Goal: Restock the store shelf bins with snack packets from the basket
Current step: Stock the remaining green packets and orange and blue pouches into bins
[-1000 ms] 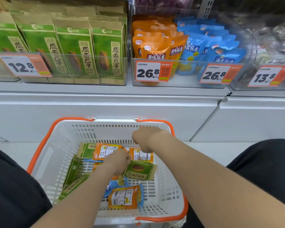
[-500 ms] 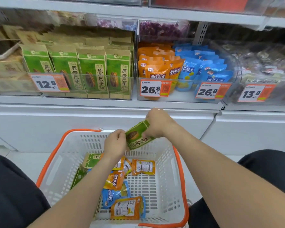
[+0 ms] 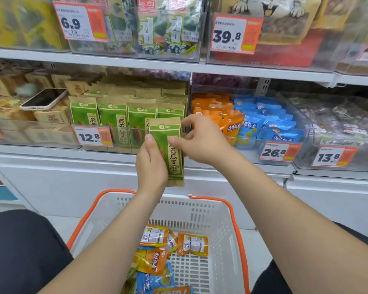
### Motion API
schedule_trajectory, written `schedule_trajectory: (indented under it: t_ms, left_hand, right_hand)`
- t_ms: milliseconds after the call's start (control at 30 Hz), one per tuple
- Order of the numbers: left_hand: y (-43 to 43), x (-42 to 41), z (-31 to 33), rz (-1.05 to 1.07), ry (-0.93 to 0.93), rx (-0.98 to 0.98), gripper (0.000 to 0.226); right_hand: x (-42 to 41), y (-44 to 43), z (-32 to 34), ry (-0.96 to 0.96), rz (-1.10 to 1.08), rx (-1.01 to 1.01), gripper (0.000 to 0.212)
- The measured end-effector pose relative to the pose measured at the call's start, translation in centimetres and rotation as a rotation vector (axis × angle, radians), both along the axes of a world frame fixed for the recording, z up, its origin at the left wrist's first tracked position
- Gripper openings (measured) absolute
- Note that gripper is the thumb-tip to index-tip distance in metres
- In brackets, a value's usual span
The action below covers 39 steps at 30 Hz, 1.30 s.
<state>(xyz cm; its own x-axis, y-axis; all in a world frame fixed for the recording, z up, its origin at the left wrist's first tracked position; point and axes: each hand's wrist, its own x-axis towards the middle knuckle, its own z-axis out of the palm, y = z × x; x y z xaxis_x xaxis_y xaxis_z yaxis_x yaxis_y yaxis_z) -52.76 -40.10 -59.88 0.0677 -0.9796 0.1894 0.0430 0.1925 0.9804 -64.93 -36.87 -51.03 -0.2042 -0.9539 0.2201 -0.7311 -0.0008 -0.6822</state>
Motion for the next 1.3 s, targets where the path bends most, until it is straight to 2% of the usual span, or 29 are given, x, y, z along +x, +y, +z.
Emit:
schedule_trajectory:
  t_ms: [33, 100, 233, 300, 400, 467, 567, 600, 700, 733, 867, 1000, 1133, 1167, 1300]
  left_hand:
    - [-0.2, -0.1, 0.5, 0.006, 0.048, 0.017, 0.059]
    - [-0.5, 0.0, 1.7, 0.017, 0.107, 0.030, 0.061]
    - [-1.2, 0.3, 4.6, -0.047, 0.255, 0.132, 0.052]
    - [-1.7, 0.6, 5.8, -0.085, 0.253, 0.145, 0.048]
    - [-2.6, 0.9, 7.5, -0.106, 0.275, 0.171, 0.042]
    - [-3.3, 0.9, 8.4, -0.114, 0.251, 0.135, 0.043]
    - [-4.6, 0.7, 9.8, -0.008, -0.040, -0.032, 0.055]
    - [-5.2, 0.8, 10.1, 0.024, -0.151, -0.085, 0.053]
    - [-7.0, 2.2, 10.3, -0.031, -0.385, -0.122, 0.022]
    - [-7.4, 2.9, 10.0, -0.076, -0.476, -0.114, 0.021]
    - [-7.6, 4.5, 8.4, -0.119, -0.830, -0.134, 0.037]
    - [-7.3, 4.3, 8.2, -0.100, -1.028, -0.140, 0.037]
    - [-7.7, 4.5, 7.9, -0.094, -1.013, -0.117, 0.034]
    - [-7.8, 4.5, 7.9, -0.096, -1.010, -0.118, 0.034]
    - [-7.9, 4.4, 7.6, -0.093, -1.033, -0.145, 0.034]
  right_hand:
    - [0.2, 0.0, 0.6, -0.003, 0.030, 0.038, 0.020]
    - [0.3, -0.1, 1.6, -0.001, 0.076, 0.045, 0.012]
    - [0.7, -0.9, 3.1, 0.034, 0.056, -0.049, 0.016]
    - [0.8, -1.4, 3.3, 0.027, 0.024, -0.085, 0.014]
    - [1.1, -2.0, 3.9, -0.009, 0.050, -0.093, 0.040]
    - [0.9, -2.4, 4.3, 0.001, 0.037, -0.140, 0.049]
    - [0.7, -3.0, 4.8, -0.048, 0.008, -0.271, 0.048]
    - [0.7, -3.1, 5.0, -0.065, 0.002, -0.319, 0.047]
    - [0.8, -3.2, 5.2, -0.077, -0.008, -0.400, 0.046]
    - [0.7, -3.5, 5.2, -0.065, -0.003, -0.409, 0.047]
    - [-0.2, -4.4, 4.2, -0.003, 0.029, -0.376, 0.047]
    - [-0.5, -5.4, 2.4, 0.070, 0.044, -0.265, 0.055]
    - [-0.3, -5.8, 1.4, 0.304, 0.018, -0.207, 0.076]
    - [-0.1, -5.7, 1.5, 0.365, -0.003, -0.209, 0.075]
    - [0.0, -6.3, 1.7, 0.469, -0.112, -0.289, 0.041]
